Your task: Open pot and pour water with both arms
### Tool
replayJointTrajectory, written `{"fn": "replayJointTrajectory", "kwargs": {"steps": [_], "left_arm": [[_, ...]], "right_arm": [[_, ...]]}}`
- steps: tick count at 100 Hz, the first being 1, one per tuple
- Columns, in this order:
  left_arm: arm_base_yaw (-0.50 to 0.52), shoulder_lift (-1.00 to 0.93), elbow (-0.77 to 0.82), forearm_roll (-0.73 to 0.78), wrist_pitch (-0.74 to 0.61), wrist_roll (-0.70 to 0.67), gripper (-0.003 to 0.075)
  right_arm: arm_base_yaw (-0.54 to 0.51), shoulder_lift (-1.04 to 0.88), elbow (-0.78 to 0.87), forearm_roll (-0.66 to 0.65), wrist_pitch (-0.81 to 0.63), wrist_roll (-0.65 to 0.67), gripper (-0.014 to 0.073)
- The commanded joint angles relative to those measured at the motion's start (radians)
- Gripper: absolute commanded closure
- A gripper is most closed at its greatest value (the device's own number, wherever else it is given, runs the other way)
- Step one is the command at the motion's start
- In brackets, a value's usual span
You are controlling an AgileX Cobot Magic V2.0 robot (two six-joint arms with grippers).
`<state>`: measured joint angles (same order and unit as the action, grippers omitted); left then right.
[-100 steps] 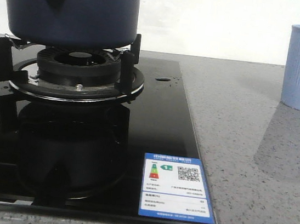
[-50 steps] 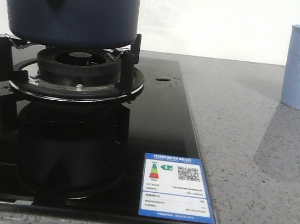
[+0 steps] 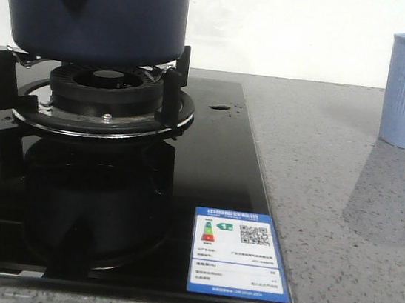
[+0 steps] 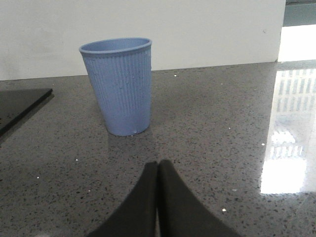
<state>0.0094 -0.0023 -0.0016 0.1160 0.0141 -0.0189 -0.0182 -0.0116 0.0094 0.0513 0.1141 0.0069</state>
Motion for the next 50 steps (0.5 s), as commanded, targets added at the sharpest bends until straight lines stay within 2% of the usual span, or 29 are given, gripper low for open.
{"fn": "replayJointTrajectory", "kwargs": {"steps": [1,50], "left_arm": [[-0.006,-0.025,0.015,-0.001,-0.082,-0.001,0.0736],[-0.006,-0.025,0.015,-0.073,-0.082,-0.003,0.0736]], "right_arm": [[-0.005,-0.019,0.018,-0.004,-0.074,-0.007,0.0645],[-0.005,-0.019,0.018,-0.004,-0.076,-0.007,0.0645]]}}
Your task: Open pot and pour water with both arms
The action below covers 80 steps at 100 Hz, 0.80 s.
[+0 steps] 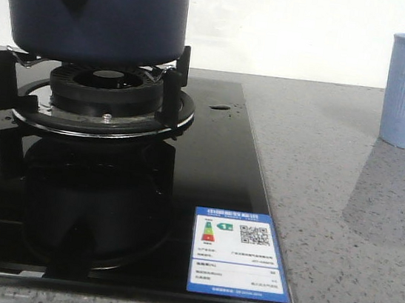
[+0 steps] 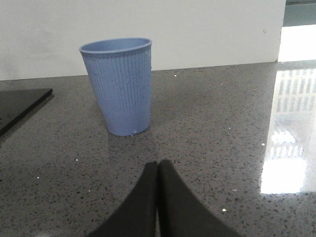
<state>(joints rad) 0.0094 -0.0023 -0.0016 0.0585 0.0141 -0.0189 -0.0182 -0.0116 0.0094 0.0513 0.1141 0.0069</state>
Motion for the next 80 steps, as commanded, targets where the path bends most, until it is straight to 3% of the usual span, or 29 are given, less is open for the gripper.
{"fn": "replayJointTrajectory", "kwargs": {"steps": [1,42,52,67,73,80], "left_arm": [[-0.006,-0.025,0.015,-0.015,-0.082,-0.003,0.0736],[-0.006,-0.025,0.015,-0.091,-0.078,-0.003,0.0736],[-0.006,-0.025,0.015,-0.218,-0.078,-0.003,0.0736],[-0.006,-0.025,0.013,-0.485,-0.135,-0.005,0.0736],[-0.006,-0.025,0.012,-0.591,-0.170,-0.005,0.0736],[-0.006,-0.025,-0.004,-0.613,-0.199,-0.005,0.0736]], "right_arm": [[-0.005,-0.019,0.018,-0.004,-0.076,-0.007,0.0645],[-0.005,-0.019,0.018,0.017,-0.066,-0.007,0.0645],[-0.005,-0.019,0.018,0.105,-0.085,0.011,0.0645],[-0.005,-0.019,0.016,0.358,-0.136,0.011,0.0645],[-0.005,-0.019,0.016,0.375,-0.160,0.011,0.0645],[-0.005,-0.019,0.006,0.375,-0.177,0.011,0.0645]]}}
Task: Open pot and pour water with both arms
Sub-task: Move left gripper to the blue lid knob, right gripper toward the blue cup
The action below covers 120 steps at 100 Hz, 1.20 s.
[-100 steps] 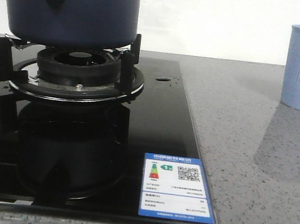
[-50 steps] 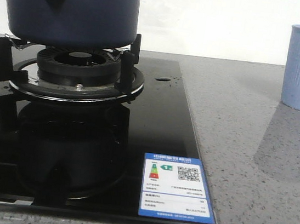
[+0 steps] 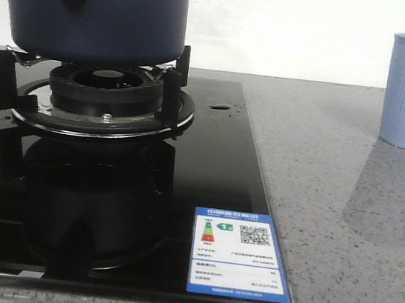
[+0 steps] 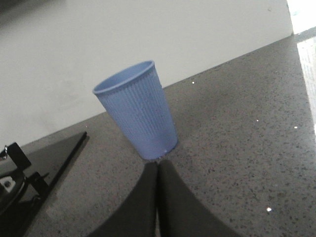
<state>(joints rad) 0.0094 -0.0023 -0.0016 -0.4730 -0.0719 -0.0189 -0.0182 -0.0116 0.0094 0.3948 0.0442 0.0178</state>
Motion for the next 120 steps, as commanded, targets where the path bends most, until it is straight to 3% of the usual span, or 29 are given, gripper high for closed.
{"fn": "replayJointTrajectory", "kwargs": {"steps": [1,28,45,52,71,91,101,113,120], "left_arm": [[-0.006,-0.025,-0.007,-0.082,-0.113,-0.005,0.0736],[-0.006,0.106,-0.252,0.194,0.104,-0.001,0.0736],[-0.016,0.303,-0.438,0.224,0.170,0.010,0.0736],[-0.041,0.382,-0.508,0.224,0.205,0.078,0.0736],[-0.216,0.537,-0.616,0.226,0.207,0.183,0.0736],[-0.358,0.630,-0.630,0.226,0.079,0.203,0.0731],[-0.397,0.658,-0.630,0.226,0.033,0.203,0.0671],[-0.410,0.692,-0.630,0.223,-0.008,0.203,0.0498],[-0.417,0.717,-0.630,0.223,-0.029,0.203,0.0377]], "right_arm": [[-0.005,-0.019,0.002,0.031,-0.105,0.000,0.0645],[-0.005,0.078,-0.176,-0.061,0.037,-0.023,0.0645],[-0.005,0.264,-0.351,-0.204,0.134,-0.055,0.0645],[-0.001,0.340,-0.423,-0.230,0.190,-0.088,0.0645],[0.073,0.488,-0.538,-0.237,0.211,-0.162,0.0645],[0.131,0.558,-0.565,-0.254,0.186,-0.162,0.0630],[0.137,0.561,-0.565,-0.254,0.179,-0.162,0.0522],[0.139,0.561,-0.565,-0.252,0.177,-0.162,0.0205],[0.139,0.561,-0.565,-0.252,0.175,-0.162,0.0062]]}}
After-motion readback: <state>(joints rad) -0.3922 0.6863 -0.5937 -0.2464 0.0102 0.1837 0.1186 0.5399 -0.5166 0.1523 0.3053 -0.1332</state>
